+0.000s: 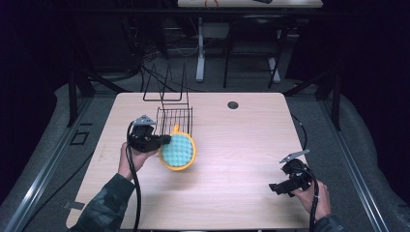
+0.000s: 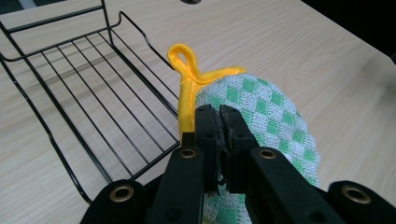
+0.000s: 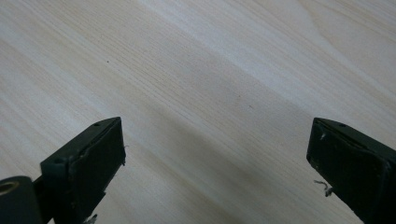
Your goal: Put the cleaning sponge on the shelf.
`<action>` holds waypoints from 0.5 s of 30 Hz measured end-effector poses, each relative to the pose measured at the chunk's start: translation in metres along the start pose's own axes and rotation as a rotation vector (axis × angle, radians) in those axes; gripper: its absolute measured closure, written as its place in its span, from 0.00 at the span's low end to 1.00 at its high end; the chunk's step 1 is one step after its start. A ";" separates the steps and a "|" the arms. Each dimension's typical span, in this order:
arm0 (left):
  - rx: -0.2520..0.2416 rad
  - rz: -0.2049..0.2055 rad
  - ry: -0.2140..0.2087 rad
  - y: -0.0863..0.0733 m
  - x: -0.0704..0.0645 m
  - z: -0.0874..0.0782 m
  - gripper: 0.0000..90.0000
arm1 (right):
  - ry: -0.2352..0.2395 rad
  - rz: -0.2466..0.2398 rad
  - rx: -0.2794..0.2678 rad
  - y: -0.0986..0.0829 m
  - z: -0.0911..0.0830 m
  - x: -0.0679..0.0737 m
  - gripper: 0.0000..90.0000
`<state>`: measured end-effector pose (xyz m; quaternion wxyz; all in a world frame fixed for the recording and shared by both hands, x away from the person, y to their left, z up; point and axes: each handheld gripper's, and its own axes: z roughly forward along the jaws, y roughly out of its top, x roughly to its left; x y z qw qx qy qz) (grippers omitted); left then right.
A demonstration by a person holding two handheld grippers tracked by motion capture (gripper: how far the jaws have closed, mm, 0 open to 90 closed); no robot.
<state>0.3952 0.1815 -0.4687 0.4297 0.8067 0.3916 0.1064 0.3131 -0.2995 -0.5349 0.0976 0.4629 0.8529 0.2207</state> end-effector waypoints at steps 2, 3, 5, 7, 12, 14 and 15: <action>0.003 -0.005 0.007 0.000 0.003 0.000 0.96 | 0.000 0.000 0.003 0.000 0.000 0.000 0.04; 0.001 -0.005 0.010 0.000 0.005 0.000 0.96 | 0.001 0.000 0.003 0.000 0.000 0.000 0.04; -0.002 -0.012 0.018 -0.001 0.007 0.000 0.96 | 0.003 0.003 0.005 0.000 0.000 0.000 0.04; -0.007 -0.019 0.023 -0.001 0.010 0.000 0.96 | 0.004 0.002 0.005 0.000 0.000 0.000 0.04; -0.018 -0.041 0.037 -0.001 0.020 0.002 0.96 | 0.003 0.001 0.008 0.000 0.000 0.000 0.04; -0.025 -0.062 0.039 -0.002 0.025 0.003 0.97 | 0.004 0.002 0.006 0.000 0.001 0.000 0.04; -0.030 -0.071 0.040 -0.001 0.027 0.004 0.96 | 0.004 0.004 0.006 0.000 0.001 0.000 0.04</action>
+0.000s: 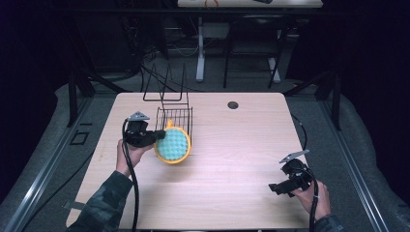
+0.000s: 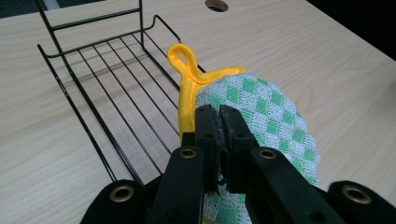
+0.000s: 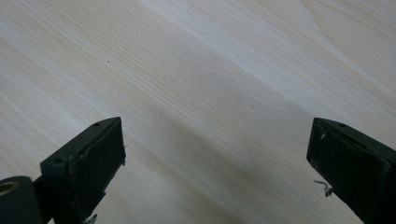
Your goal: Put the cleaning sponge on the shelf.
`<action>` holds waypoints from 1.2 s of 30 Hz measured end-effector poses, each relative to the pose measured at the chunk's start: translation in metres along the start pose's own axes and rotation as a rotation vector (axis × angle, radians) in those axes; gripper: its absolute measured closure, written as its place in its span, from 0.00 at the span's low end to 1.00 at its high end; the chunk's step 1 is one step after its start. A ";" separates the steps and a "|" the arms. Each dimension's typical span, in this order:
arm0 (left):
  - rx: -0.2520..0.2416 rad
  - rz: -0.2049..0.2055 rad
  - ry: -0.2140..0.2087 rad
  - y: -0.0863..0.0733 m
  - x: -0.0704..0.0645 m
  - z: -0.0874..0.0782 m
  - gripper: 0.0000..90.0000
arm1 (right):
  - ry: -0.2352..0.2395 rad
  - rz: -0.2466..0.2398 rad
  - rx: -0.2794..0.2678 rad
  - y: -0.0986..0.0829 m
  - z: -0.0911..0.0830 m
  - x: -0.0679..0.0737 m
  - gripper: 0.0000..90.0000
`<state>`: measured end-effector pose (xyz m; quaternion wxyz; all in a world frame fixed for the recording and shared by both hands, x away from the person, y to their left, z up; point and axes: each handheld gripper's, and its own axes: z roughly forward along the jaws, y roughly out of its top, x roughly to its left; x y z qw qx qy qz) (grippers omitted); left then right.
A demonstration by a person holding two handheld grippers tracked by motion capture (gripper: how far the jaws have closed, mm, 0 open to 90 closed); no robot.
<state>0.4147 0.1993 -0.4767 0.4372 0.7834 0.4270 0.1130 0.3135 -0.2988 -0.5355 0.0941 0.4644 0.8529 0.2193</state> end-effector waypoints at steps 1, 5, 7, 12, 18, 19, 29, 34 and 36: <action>-0.002 0.002 0.005 0.000 0.002 0.000 0.96 | -0.001 0.000 0.003 0.000 0.000 0.000 0.04; -0.010 -0.016 0.018 0.000 0.009 0.003 0.96 | 0.000 -0.001 0.002 0.000 0.000 0.000 0.04; -0.013 -0.018 0.023 0.001 0.012 0.003 0.96 | 0.000 -0.001 0.002 0.000 0.000 0.000 0.04; -0.028 -0.031 0.039 0.003 0.020 0.004 0.97 | 0.001 0.000 0.001 0.000 0.000 0.000 0.04; -0.051 -0.054 0.043 0.005 0.029 0.005 0.96 | 0.001 0.002 0.002 0.000 0.000 0.000 0.04; -0.056 -0.052 0.048 0.006 0.030 0.005 0.97 | 0.000 0.003 -0.002 0.000 0.001 0.000 0.04; -0.074 -0.060 0.075 0.010 0.042 0.013 0.96 | -0.001 -0.001 0.000 0.000 0.001 -0.001 0.04; -0.084 -0.079 0.073 0.012 0.047 0.018 0.96 | 0.000 0.000 0.005 0.000 0.001 -0.001 0.04; -0.085 -0.079 0.081 0.012 0.049 0.022 0.96 | -0.001 0.001 0.004 0.000 0.001 -0.001 0.04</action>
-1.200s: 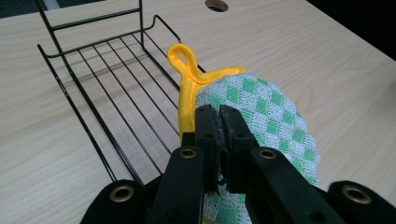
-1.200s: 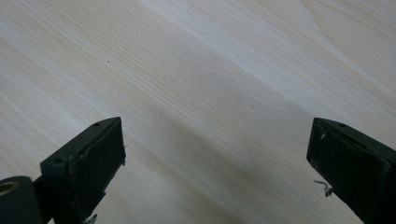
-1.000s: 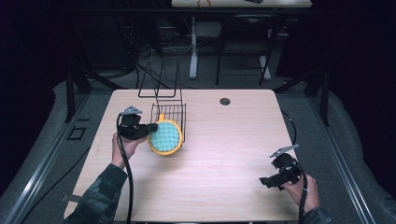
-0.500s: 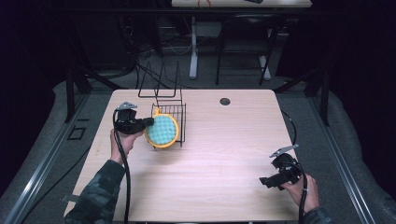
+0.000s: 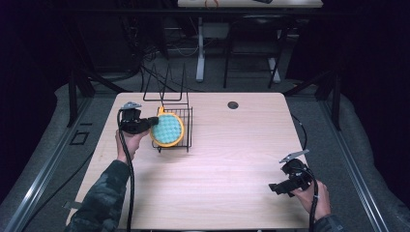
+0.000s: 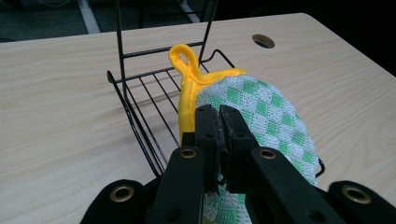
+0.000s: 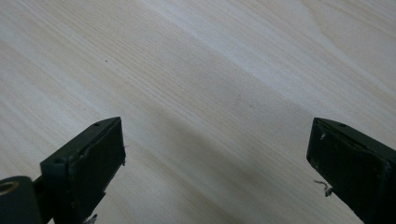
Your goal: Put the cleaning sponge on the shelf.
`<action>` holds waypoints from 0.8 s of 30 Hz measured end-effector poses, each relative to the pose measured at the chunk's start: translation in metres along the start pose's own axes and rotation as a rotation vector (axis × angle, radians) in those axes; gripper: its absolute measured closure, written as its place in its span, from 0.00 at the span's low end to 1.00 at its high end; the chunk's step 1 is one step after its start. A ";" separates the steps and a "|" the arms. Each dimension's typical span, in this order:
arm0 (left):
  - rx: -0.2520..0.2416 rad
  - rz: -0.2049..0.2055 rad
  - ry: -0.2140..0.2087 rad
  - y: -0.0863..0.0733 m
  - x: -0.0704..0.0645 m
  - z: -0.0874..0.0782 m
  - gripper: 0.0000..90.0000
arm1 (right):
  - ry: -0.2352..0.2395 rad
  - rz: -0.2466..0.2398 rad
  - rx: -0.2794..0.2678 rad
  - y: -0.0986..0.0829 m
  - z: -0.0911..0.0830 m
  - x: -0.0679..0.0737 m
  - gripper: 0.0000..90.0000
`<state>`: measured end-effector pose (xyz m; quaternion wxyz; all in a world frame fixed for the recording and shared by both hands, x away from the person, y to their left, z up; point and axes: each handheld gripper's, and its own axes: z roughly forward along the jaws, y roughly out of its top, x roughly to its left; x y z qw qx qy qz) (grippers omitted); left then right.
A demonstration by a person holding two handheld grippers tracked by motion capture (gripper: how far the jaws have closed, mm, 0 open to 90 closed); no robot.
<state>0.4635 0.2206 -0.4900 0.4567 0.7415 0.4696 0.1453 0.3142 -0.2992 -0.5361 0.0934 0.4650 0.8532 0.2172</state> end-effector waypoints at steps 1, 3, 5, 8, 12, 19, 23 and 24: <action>0.000 -0.003 0.000 0.000 0.000 0.002 0.96 | 0.000 0.000 0.000 0.000 0.000 0.000 0.04; 0.006 0.005 0.000 0.000 0.000 0.007 0.97 | 0.001 0.001 0.000 0.000 0.000 0.000 0.04; 0.014 0.015 0.000 0.000 -0.001 0.010 0.97 | 0.002 0.001 -0.001 0.000 0.001 0.000 0.04; 0.010 0.014 -0.003 0.001 0.000 0.016 0.97 | 0.003 -0.002 -0.001 0.000 0.001 0.000 0.04; 0.002 -0.004 0.001 0.002 0.003 0.022 0.96 | 0.001 0.002 0.003 0.000 0.000 0.000 0.04; 0.030 -0.028 0.011 -0.002 0.006 0.038 0.97 | 0.003 0.000 0.004 0.000 0.001 0.002 0.04; 0.037 -0.031 0.011 -0.002 0.007 0.041 0.96 | 0.004 0.002 -0.001 0.000 0.001 0.001 0.04; 0.042 -0.032 0.013 -0.002 0.008 0.044 0.96 | 0.004 0.000 0.003 0.000 0.001 0.001 0.04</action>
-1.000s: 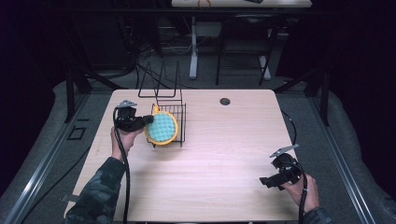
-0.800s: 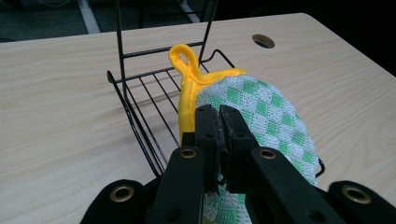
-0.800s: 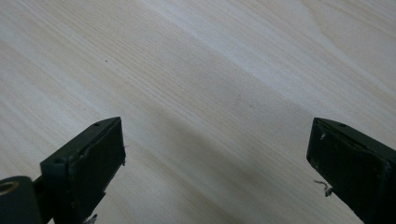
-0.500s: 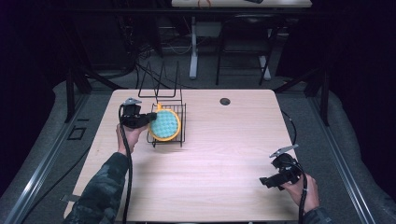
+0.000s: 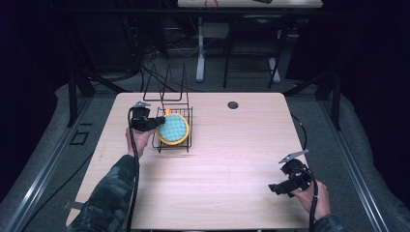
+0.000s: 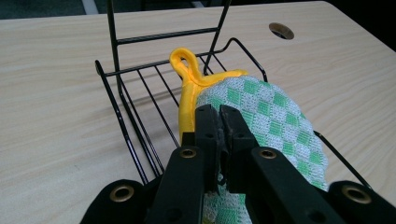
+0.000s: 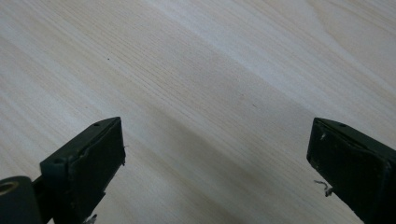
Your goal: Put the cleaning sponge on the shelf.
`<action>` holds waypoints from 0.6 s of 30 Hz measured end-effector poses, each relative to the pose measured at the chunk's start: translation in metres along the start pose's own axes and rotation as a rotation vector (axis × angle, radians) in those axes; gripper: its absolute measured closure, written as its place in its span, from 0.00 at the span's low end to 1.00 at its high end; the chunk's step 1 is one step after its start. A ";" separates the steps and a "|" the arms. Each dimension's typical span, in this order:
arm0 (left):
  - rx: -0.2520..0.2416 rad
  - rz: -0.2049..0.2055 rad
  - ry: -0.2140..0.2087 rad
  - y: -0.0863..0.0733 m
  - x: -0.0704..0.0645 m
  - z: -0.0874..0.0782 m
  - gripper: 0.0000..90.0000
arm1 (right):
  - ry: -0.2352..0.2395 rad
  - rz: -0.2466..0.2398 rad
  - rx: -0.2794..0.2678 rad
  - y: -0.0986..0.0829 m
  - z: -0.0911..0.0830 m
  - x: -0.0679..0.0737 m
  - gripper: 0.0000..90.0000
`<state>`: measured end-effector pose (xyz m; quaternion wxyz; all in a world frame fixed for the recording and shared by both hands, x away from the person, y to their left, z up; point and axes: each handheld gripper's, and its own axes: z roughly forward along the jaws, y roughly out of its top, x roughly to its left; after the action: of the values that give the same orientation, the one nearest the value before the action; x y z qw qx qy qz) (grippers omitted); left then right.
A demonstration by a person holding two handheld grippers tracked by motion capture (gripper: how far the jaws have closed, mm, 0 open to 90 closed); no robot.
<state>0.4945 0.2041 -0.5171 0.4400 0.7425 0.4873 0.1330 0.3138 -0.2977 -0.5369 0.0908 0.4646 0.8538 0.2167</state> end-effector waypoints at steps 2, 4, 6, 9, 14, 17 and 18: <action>0.006 -0.005 -0.003 0.000 0.001 0.002 0.96 | 0.002 -0.005 0.006 0.000 0.000 0.000 0.04; 0.013 -0.008 -0.001 0.000 0.002 0.005 0.96 | 0.002 -0.011 0.011 0.001 0.000 0.001 0.04; 0.024 -0.011 0.002 0.000 0.003 0.007 0.96 | 0.002 -0.009 0.009 0.001 0.000 0.001 0.04; 0.039 -0.014 0.012 -0.002 0.006 0.011 0.96 | 0.002 -0.007 0.002 0.001 0.000 0.000 0.04; 0.041 -0.023 0.021 -0.003 0.009 0.016 0.96 | 0.002 -0.012 0.004 0.001 0.000 0.000 0.04; 0.041 -0.009 0.028 -0.002 0.009 0.018 0.96 | 0.001 -0.011 0.005 0.001 0.000 0.000 0.04; 0.043 -0.010 0.027 -0.002 0.009 0.019 0.96 | 0.001 -0.011 0.005 0.001 0.000 0.000 0.04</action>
<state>0.5093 0.2020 -0.5313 0.4179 0.7475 0.4997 0.1301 0.3149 -0.2971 -0.5366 0.0905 0.4601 0.8568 0.2145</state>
